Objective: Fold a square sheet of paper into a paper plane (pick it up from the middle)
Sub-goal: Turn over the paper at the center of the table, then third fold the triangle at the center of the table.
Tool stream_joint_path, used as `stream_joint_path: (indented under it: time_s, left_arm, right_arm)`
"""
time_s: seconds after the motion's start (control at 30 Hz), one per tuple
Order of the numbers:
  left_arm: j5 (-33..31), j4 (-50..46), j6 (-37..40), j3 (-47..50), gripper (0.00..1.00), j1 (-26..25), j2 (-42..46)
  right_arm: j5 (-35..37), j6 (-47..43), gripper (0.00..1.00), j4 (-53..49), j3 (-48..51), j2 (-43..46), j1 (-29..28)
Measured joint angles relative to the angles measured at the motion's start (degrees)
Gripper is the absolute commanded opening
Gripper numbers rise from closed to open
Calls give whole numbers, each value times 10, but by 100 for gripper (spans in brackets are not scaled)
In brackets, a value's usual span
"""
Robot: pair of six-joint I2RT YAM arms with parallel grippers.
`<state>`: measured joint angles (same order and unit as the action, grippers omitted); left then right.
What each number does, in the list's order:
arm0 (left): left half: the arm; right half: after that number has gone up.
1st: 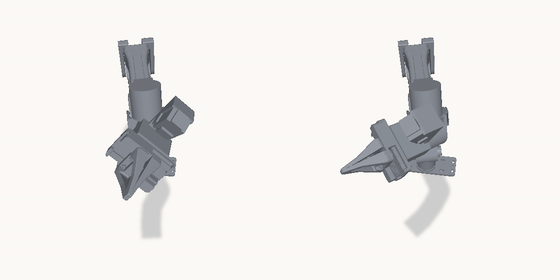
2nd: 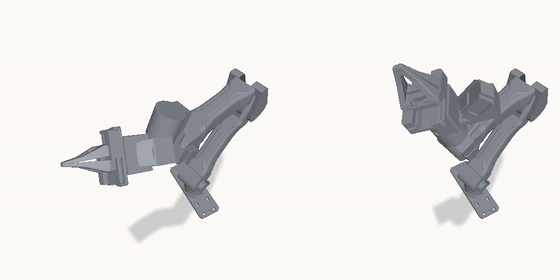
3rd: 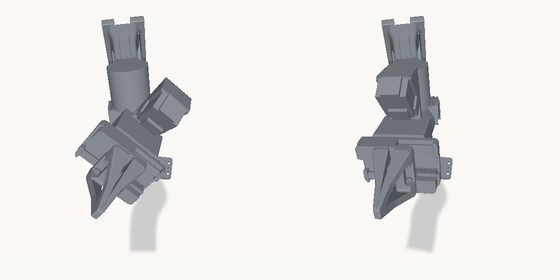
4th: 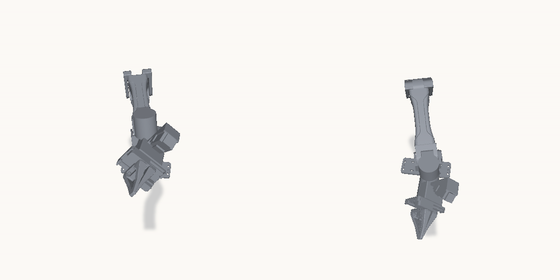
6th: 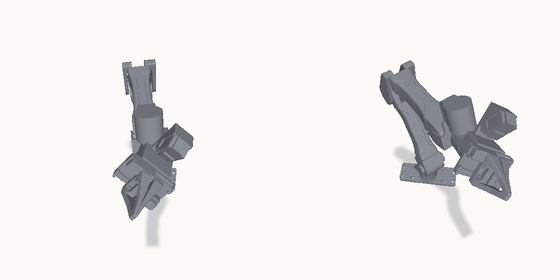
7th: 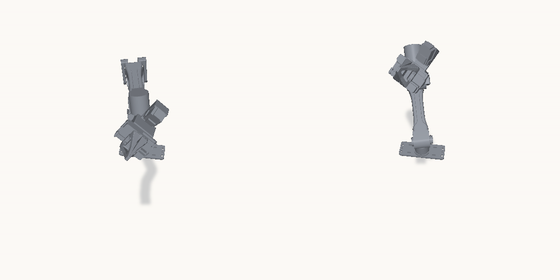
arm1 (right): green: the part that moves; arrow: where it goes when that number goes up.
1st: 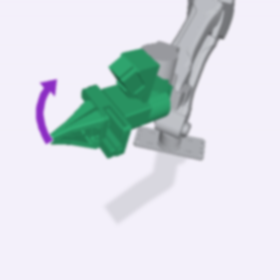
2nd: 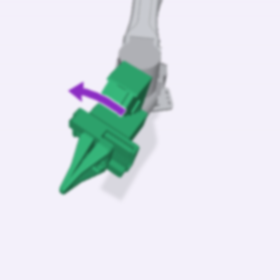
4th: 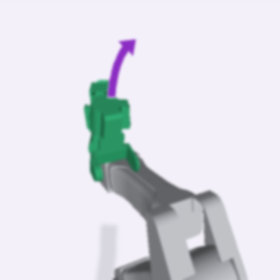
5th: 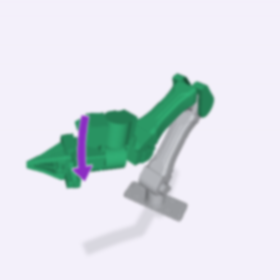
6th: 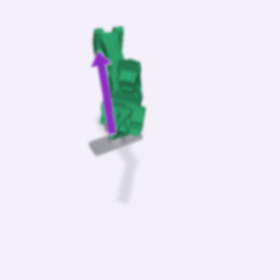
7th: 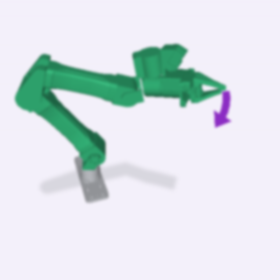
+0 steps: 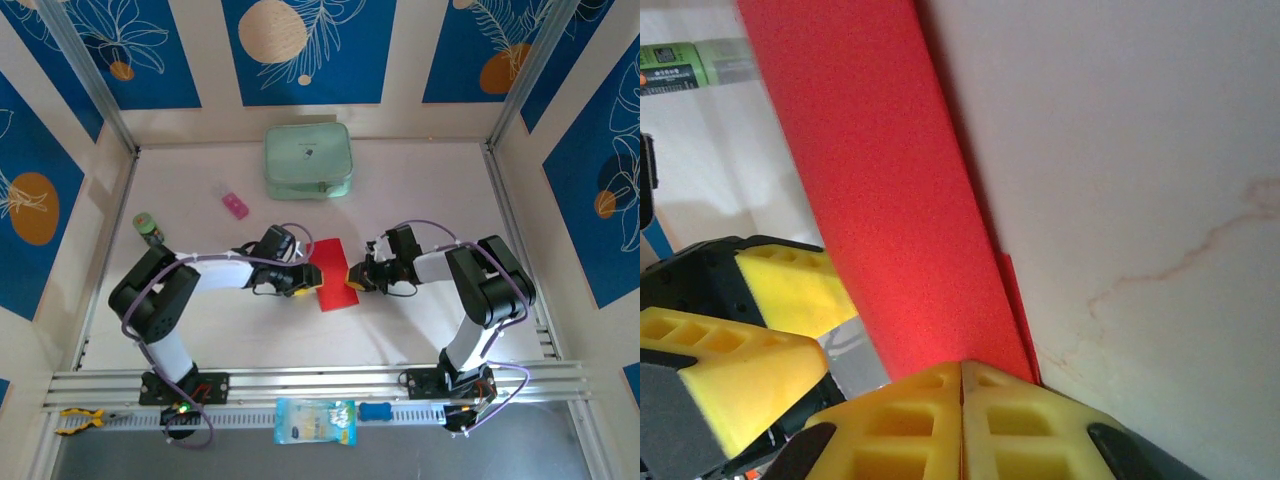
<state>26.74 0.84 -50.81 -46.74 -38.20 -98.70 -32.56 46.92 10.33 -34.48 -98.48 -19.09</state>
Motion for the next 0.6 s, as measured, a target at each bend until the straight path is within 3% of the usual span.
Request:
stream_joint_path:
  time_s: [0.3, 0.6]
  left_arm:
    - [11, 4, -14, -7, 38, 2, -15]
    - [14, 7, -19, -7, 39, 3, -17]
  right_arm:
    - [0, 16, 9, 11, 4, 0, 0]
    - [-1, 16, 9, 10, 4, 0, 1]
